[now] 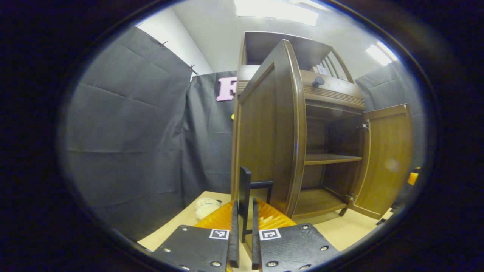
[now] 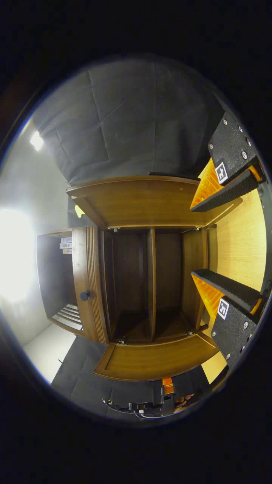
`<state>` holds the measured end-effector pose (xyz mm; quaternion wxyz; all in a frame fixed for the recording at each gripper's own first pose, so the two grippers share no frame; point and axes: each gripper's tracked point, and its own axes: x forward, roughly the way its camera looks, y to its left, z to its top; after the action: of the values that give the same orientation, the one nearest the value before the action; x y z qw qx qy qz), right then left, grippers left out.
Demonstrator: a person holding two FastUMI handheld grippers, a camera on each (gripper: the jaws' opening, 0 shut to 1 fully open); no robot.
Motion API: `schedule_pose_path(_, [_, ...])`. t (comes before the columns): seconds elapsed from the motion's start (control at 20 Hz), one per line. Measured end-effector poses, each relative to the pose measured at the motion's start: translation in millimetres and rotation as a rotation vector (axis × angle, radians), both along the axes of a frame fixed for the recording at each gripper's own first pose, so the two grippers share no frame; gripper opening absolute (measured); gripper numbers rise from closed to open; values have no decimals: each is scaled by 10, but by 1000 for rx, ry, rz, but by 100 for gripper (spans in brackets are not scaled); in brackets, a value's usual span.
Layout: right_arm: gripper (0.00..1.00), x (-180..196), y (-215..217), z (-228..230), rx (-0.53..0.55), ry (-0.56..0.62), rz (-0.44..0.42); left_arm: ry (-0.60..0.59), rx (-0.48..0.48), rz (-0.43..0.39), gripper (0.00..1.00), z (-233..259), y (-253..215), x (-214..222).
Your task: Open the right door of the double-door shoe cabinet with the right hand, and open the left door with the left hand.
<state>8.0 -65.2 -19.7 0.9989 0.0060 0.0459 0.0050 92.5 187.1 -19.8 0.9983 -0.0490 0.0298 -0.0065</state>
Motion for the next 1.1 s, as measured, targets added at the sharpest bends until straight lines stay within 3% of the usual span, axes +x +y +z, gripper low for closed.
schedule_pose_path(0.7, [94,-233,346,136,4,-28,18,-17,49,141,18,19,1071,-444])
schedule_pose_path(0.75, [94,-248,370,151,6,-31,21,-11,40,133,18,1,1080,-479])
schedule_pose_path(0.8, [94,-253,390,167,12,-33,24,0,24,120,10,-17,1061,-492])
schedule_pose_path(0.85, [94,-245,408,186,17,-36,29,2,27,118,18,-18,1081,-517])
schedule_pose_path(1.1, [94,-277,365,277,17,-51,34,-31,54,113,18,221,1017,-729])
